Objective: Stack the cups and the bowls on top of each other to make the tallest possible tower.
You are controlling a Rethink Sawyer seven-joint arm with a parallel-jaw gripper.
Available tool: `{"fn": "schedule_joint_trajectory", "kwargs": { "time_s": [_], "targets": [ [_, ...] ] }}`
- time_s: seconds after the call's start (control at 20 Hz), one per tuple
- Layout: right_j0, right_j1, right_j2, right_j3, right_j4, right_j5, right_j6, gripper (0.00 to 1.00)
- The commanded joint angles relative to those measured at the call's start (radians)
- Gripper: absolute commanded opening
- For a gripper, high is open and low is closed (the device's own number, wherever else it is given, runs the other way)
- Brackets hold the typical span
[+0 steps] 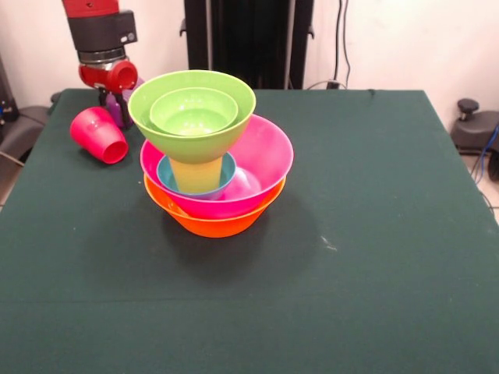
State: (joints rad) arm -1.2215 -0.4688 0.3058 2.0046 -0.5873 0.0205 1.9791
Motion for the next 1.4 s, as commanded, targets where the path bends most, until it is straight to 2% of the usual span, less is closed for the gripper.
{"fn": "schedule_joint_trajectory", "kwargs": {
  "time_s": [0.05, 0.45, 0.95, 1.4],
  "targets": [
    [0.037, 0.013, 0.023, -0.098, -0.03, -0.021, 0.045, 1.0],
    [0.022, 0.012, 0.037, -0.107, -0.031, 0.0, 0.03, 1.0],
    [-0.008, -0.054, 0.066, -0.075, -0.015, 0.058, 0.008, 1.0],
    [-0.009, -0.021, 0.075, -0.103, -0.024, 0.052, 0.001, 1.0]
  ]
}}
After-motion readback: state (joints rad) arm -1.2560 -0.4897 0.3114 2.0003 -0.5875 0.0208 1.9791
